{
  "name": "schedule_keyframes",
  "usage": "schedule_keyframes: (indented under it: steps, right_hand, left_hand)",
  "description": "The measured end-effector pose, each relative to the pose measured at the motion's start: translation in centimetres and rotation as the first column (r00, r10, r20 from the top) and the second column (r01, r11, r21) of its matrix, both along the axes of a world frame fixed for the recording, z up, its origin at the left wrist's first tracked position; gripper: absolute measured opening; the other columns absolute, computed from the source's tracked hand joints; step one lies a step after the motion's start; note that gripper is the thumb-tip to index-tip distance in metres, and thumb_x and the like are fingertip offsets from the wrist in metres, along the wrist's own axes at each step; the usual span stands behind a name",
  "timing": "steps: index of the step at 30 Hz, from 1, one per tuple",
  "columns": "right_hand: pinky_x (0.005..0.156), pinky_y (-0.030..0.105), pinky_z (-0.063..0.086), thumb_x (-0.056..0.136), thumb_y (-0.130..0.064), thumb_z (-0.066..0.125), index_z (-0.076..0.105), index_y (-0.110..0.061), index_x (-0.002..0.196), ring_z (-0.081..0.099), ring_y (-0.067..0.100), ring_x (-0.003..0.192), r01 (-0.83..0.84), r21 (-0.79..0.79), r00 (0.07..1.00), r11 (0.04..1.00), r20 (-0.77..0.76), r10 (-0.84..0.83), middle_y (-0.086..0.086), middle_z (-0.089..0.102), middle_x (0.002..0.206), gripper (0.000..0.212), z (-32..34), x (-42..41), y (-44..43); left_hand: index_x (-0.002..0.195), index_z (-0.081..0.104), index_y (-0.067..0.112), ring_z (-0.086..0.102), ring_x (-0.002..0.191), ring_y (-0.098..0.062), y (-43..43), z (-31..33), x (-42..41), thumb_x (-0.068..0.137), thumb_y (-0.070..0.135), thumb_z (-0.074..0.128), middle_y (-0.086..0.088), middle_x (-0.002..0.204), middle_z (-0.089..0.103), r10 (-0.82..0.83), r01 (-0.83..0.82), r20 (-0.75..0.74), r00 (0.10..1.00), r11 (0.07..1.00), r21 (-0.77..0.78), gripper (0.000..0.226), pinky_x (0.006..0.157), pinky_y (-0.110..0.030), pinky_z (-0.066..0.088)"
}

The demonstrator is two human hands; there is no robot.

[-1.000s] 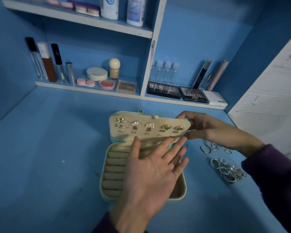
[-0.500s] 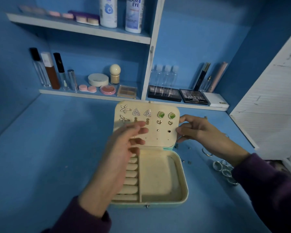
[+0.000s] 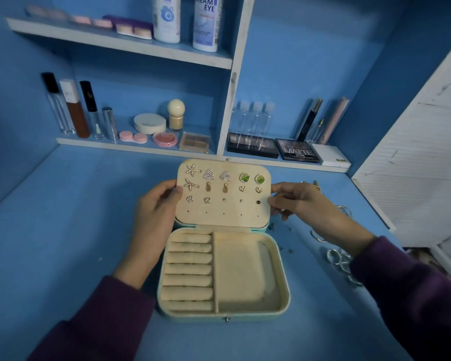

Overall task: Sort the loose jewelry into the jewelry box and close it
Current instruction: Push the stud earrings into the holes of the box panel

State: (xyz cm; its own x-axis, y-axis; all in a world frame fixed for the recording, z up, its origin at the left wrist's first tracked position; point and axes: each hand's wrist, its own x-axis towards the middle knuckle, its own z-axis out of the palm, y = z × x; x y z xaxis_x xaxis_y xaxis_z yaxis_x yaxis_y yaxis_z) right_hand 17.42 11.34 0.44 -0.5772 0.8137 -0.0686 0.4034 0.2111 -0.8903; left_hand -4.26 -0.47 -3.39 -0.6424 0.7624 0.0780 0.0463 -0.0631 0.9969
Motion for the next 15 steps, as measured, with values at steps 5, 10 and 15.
schedule_keyframes:
  steps: [5, 10, 15]
  right_hand:
    - [0.061, 0.020, 0.048, 0.091, 0.000, 0.054, 0.069, -0.012, 0.105, 0.060, 0.011, 0.067, -0.001, 0.013, 1.000, 1.000, 0.018, 0.001, 0.006, 0.070, 0.075, 0.024, 1.1, 0.9, 0.7]
    - [0.059, 0.016, 0.046, 0.089, -0.003, 0.056, 0.071, -0.018, 0.095, 0.059, 0.007, 0.066, 0.022, 0.256, 0.979, 0.967, 0.190, -0.073, 0.003, 0.070, 0.075, 0.022, 1.5, 2.5, 2.0]
    - [0.064, 0.003, 0.039, 0.085, -0.001, 0.063, 0.073, -0.016, 0.087, 0.056, -0.010, 0.064, -0.050, 0.437, 0.939, 0.898, 0.328, -0.107, -0.013, 0.065, 0.071, 0.018, 0.5, 3.4, 2.2]
  left_hand:
    - [0.089, 0.068, 0.028, 0.060, 0.065, 0.007, -0.2, 0.1, -0.1, 0.093, 0.010, 0.056, 0.010, 0.083, 0.068, -0.003, 0.001, 0.091, 0.996, 1.000, 0.018, 0.022, 0.057, -0.007, 0.043]
    - [0.096, 0.068, 0.025, 0.056, 0.056, 0.010, -0.1, 0.0, 0.0, 0.093, 0.009, 0.056, 0.012, 0.079, 0.066, -0.006, 0.003, 0.123, 0.992, 1.000, 0.031, 0.020, 0.053, -0.004, 0.041]
    - [0.089, 0.067, 0.033, 0.062, 0.073, 0.000, 0.0, -0.2, -0.2, 0.093, 0.011, 0.057, 0.012, 0.085, 0.070, -0.012, 0.009, 0.136, 0.991, 1.000, 0.022, 0.024, 0.068, -0.019, 0.046]
